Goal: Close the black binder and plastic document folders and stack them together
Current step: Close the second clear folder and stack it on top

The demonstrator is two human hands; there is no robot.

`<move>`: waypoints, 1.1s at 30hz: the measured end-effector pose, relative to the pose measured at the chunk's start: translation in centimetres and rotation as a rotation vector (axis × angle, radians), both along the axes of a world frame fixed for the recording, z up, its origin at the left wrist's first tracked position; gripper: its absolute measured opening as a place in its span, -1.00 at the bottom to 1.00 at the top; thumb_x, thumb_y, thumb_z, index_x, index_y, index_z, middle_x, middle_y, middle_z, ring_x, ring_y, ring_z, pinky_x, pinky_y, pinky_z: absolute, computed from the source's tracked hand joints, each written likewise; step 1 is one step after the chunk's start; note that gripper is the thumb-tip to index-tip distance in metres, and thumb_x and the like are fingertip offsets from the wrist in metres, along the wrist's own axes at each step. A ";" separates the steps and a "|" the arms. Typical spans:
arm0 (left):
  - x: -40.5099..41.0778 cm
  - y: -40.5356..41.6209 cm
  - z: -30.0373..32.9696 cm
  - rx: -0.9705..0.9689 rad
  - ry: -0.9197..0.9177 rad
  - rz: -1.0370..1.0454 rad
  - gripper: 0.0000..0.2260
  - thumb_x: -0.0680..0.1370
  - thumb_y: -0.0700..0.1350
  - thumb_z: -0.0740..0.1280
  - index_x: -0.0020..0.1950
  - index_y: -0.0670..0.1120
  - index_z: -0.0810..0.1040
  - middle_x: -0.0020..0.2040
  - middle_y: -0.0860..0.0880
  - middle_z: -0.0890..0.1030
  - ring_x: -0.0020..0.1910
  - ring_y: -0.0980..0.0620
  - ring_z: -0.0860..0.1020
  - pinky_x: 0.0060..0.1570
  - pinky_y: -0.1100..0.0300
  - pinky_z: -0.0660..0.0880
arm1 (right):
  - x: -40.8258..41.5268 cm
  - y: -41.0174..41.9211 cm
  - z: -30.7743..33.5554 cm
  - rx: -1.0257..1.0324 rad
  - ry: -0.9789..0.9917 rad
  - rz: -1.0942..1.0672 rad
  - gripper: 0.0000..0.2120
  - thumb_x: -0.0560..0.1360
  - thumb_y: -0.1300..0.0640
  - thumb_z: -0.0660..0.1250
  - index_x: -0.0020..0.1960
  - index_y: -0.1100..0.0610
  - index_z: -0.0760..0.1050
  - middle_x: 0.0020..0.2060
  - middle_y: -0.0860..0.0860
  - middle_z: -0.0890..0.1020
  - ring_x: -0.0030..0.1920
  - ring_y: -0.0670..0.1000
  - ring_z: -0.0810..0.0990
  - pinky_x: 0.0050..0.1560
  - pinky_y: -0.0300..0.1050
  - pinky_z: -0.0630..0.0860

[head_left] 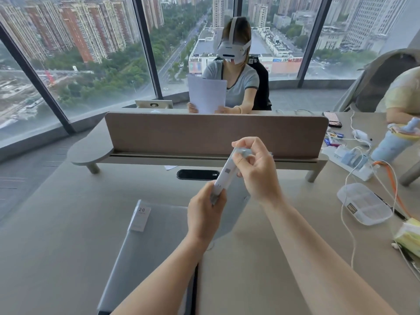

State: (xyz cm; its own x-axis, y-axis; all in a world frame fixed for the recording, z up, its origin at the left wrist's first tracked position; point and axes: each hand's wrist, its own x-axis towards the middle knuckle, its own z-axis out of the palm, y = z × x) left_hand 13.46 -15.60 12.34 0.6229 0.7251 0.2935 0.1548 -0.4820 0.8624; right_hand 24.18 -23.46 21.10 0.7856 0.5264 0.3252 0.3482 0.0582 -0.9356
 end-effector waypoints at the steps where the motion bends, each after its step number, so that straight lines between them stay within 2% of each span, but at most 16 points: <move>1: -0.5 0.7 0.1 -0.020 0.005 -0.003 -0.76 0.55 -0.08 0.34 -0.26 -0.02 0.33 -0.43 0.07 0.36 -0.41 0.04 0.26 -0.41 0.18 0.23 | -0.3 0.4 -0.3 -0.006 -0.003 0.002 -0.83 0.55 0.22 0.30 0.08 -0.01 0.48 0.00 -0.16 0.60 -0.33 0.17 0.41 -0.24 0.00 0.47; 3: -1.2 1.6 0.4 -0.096 -0.011 -0.020 -0.80 0.55 -0.05 0.34 -0.21 -0.08 0.42 -0.41 0.06 0.45 -0.41 0.07 0.33 -0.38 0.16 0.29 | -0.5 0.7 -1.1 -0.044 -0.016 -0.046 -0.71 0.54 0.22 0.30 0.19 -0.08 0.45 0.12 -0.14 0.56 -0.32 0.11 0.48 -0.18 -0.12 0.50; 5: -1.8 2.4 0.9 -0.227 -0.044 -0.025 -0.80 0.56 -0.09 0.36 -0.21 -0.13 0.45 -0.43 0.10 0.49 -0.43 0.14 0.37 -0.39 0.19 0.31 | -0.5 0.8 -2.7 -0.101 -0.017 -0.158 -0.63 0.52 0.22 0.31 0.27 -0.08 0.42 0.19 -0.14 0.50 -0.24 -0.04 0.51 -0.06 -0.18 0.49; 7: -2.4 3.5 1.2 -0.326 -0.069 -0.015 -0.74 0.57 -0.17 0.37 -0.29 -0.10 0.41 -0.50 0.17 0.41 -0.49 0.20 0.31 -0.45 0.27 0.27 | -0.4 0.8 -4.8 -0.166 0.033 -0.273 -0.56 0.50 0.22 0.32 0.34 -0.05 0.39 0.21 -0.14 0.45 -0.04 -0.04 0.53 0.12 -0.12 0.48; 10: -3.4 5.8 0.8 -0.452 -0.073 0.017 -0.66 0.55 -0.20 0.38 -0.38 -0.04 0.36 -0.49 0.17 0.33 -0.46 0.14 0.28 -0.44 0.24 0.29 | -0.3 0.2 -8.1 -0.279 0.155 -0.365 -0.47 0.49 0.18 0.33 0.42 -0.04 0.31 0.30 -0.06 0.42 0.30 0.05 0.42 0.36 0.04 0.37; 12: -4.2 7.3 0.1 -0.536 -0.063 0.032 -0.67 0.54 -0.16 0.41 -0.37 -0.12 0.37 -0.41 0.05 0.37 -0.39 0.05 0.35 -0.35 0.15 0.37 | -0.6 -0.3 -9.9 -0.342 0.275 -0.360 -0.42 0.51 0.14 0.33 0.49 -0.03 0.24 0.40 -0.02 0.39 0.40 0.04 0.35 0.39 0.00 0.31; 14: -5.1 8.5 -0.6 -0.590 -0.054 0.024 -0.71 0.53 -0.12 0.42 -0.23 -0.29 0.44 -0.32 -0.08 0.47 -0.31 -0.02 0.45 -0.26 0.03 0.46 | -1.1 -0.7 -11.4 -0.359 0.455 -0.300 -0.41 0.55 0.08 0.31 0.52 -0.02 0.20 0.36 0.03 0.44 0.31 0.06 0.44 0.24 -0.07 0.35; 16: -6.0 9.4 -1.1 -0.642 -0.036 0.021 -0.78 0.54 -0.14 0.41 -0.10 -0.31 0.53 -0.24 -0.13 0.58 -0.24 -0.07 0.55 -0.18 -0.05 0.55 | -1.7 -0.9 -12.8 -0.347 0.572 -0.230 -0.49 0.58 0.08 0.29 0.49 0.06 0.27 0.25 0.11 0.54 0.14 0.08 0.53 0.10 -0.11 0.37; 18: -6.9 10.0 -1.6 -0.685 0.005 0.030 -0.80 0.53 -0.13 0.41 -0.05 -0.28 0.58 -0.18 -0.19 0.65 -0.21 -0.11 0.59 -0.09 -0.15 0.60 | -2.5 -0.8 -13.7 -0.314 0.598 -0.180 -0.67 0.60 0.17 0.26 0.34 0.22 0.42 0.23 0.06 0.56 0.11 0.01 0.52 0.11 -0.12 0.38; 20: -7.8 10.6 -2.4 -0.721 0.037 0.040 -0.73 0.48 -0.09 0.43 -0.01 -0.30 0.57 -0.13 -0.26 0.67 -0.20 -0.13 0.61 -0.02 -0.26 0.59 | -3.4 -0.7 -14.6 -0.279 0.642 -0.141 -0.82 0.60 0.25 0.24 0.19 0.22 0.49 0.11 0.00 0.55 0.10 -0.03 0.48 0.12 -0.15 0.41; 21: -8.2 10.9 -2.8 -0.736 0.053 0.056 -0.72 0.48 -0.09 0.44 0.00 -0.30 0.57 -0.13 -0.24 0.68 -0.20 -0.13 0.62 -0.01 -0.27 0.59 | -3.8 -0.7 -15.3 -0.269 0.668 -0.119 -0.86 0.59 0.28 0.25 0.12 0.22 0.52 0.02 0.01 0.60 0.05 -0.02 0.51 0.02 -0.18 0.46; 23: -9.0 11.4 -3.8 -0.744 0.080 0.099 -0.81 0.53 -0.14 0.41 0.02 -0.27 0.60 -0.14 -0.17 0.70 -0.21 -0.12 0.64 -0.02 -0.23 0.60 | -4.4 -0.5 -16.8 -0.284 0.704 -0.081 -0.88 0.57 0.29 0.27 -0.08 0.18 0.57 -0.21 0.00 0.65 -0.14 0.01 0.56 -0.25 -0.26 0.46; 25: -9.7 11.7 -4.8 -0.753 0.106 0.129 -0.85 0.55 -0.17 0.39 0.02 -0.25 0.61 -0.14 -0.15 0.70 -0.23 -0.11 0.64 -0.05 -0.17 0.62 | -5.0 -0.3 -18.4 -0.337 0.721 -0.073 -0.81 0.55 0.29 0.29 -0.20 0.13 0.56 -0.36 -0.02 0.62 -0.31 -0.03 0.52 -0.38 -0.26 0.39; 27: -10.5 12.1 -5.9 -0.761 0.136 0.153 -0.85 0.56 -0.17 0.38 0.04 -0.25 0.61 -0.14 -0.15 0.69 -0.25 -0.10 0.64 -0.07 -0.13 0.63 | -5.5 0.1 -19.7 -0.398 0.720 -0.074 -0.79 0.55 0.28 0.30 -0.25 0.13 0.53 -0.40 -0.01 0.59 -0.38 -0.04 0.49 -0.39 -0.22 0.33; 30: -11.3 12.7 -7.4 -0.750 0.195 0.182 -0.81 0.55 -0.15 0.39 0.04 -0.27 0.59 -0.16 -0.15 0.66 -0.27 -0.07 0.62 -0.14 -0.09 0.62 | -6.3 0.6 -21.4 -0.482 0.692 -0.078 -0.77 0.55 0.24 0.33 -0.29 0.14 0.50 -0.41 0.04 0.55 -0.38 0.01 0.45 -0.40 -0.19 0.28; 33: -12.2 13.1 -8.5 -0.733 0.235 0.210 -0.88 0.54 -0.17 0.39 -0.03 -0.23 0.60 -0.24 -0.10 0.64 -0.36 0.01 0.59 -0.33 0.15 0.56 | -7.3 1.1 -23.2 -0.538 0.698 -0.071 -0.78 0.54 0.18 0.35 -0.28 0.14 0.53 -0.35 0.09 0.59 -0.30 0.03 0.49 -0.30 -0.14 0.32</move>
